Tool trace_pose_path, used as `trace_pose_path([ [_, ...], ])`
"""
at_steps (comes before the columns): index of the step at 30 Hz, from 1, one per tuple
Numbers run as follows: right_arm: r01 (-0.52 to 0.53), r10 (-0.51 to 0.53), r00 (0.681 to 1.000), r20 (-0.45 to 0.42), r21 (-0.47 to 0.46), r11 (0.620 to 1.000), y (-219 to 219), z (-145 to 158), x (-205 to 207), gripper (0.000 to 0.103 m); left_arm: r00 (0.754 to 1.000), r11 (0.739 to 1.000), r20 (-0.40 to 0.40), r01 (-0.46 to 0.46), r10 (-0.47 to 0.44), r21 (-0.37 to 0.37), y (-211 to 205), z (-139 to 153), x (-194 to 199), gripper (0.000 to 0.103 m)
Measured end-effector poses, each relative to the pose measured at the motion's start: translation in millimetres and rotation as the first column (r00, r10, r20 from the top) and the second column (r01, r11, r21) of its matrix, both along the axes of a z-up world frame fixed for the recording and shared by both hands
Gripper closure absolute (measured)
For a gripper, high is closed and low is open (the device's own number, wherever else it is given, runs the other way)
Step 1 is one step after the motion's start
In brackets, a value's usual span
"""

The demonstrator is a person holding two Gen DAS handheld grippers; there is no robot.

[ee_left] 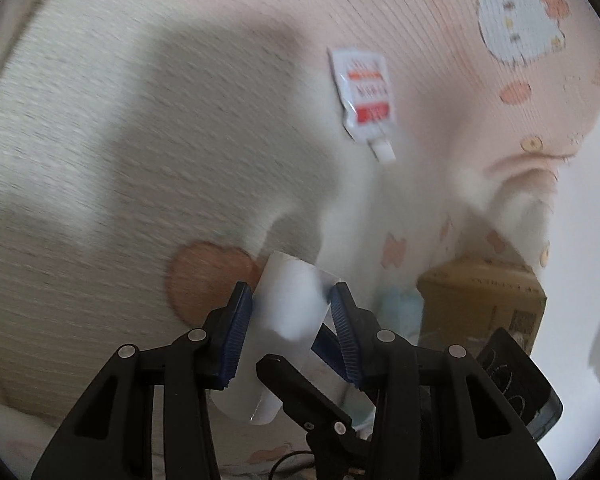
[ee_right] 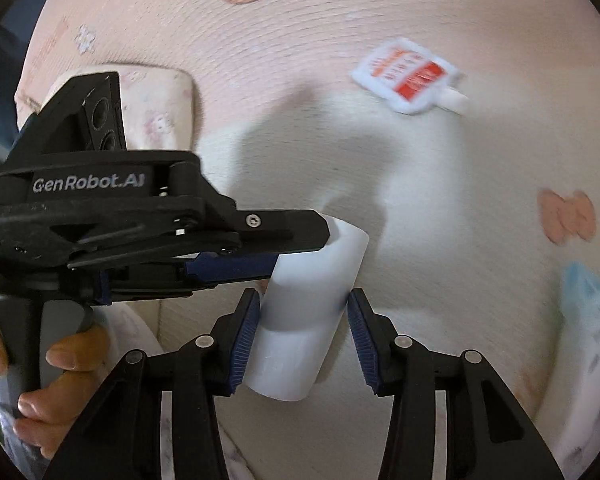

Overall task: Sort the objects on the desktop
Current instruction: 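Lift the white tube upright off the blanket with both grippers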

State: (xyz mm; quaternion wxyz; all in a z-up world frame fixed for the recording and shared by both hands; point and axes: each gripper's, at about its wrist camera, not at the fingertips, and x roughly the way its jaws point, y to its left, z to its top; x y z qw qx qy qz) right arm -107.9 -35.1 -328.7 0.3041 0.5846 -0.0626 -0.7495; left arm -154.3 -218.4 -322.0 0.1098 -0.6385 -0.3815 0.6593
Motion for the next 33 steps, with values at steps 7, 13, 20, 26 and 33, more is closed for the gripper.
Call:
trace_pose_path([
  [7,0.057,-0.057,0.998,0.021,0.022,0.998,40,3,9,0.060,0.999,0.999,-0.018,0.042,-0.041,0.034,36,-6,10,0.058],
  [13,0.081,-0.080,0.995,0.054,-0.010,0.997,74,0,18,0.059,0.999,0.995,0.002,0.041,-0.041,0.094,49,-15,22,0.057],
  [20,0.130,-0.125,0.984,0.131,-0.031,0.991,95,-5,22,0.059,0.999,0.992,0.015,0.026,-0.028,0.120,57,-18,36,0.057],
  [26,0.090,-0.092,0.990,0.107,0.018,0.996,99,-4,36,0.060,0.999,0.989,0.034,0.010,-0.015,0.144,60,-21,42,0.056],
  [33,0.055,-0.057,0.998,0.026,0.068,0.996,108,2,54,0.060,1.000,0.994,0.013,0.005,-0.007,0.105,60,-17,55,0.055],
])
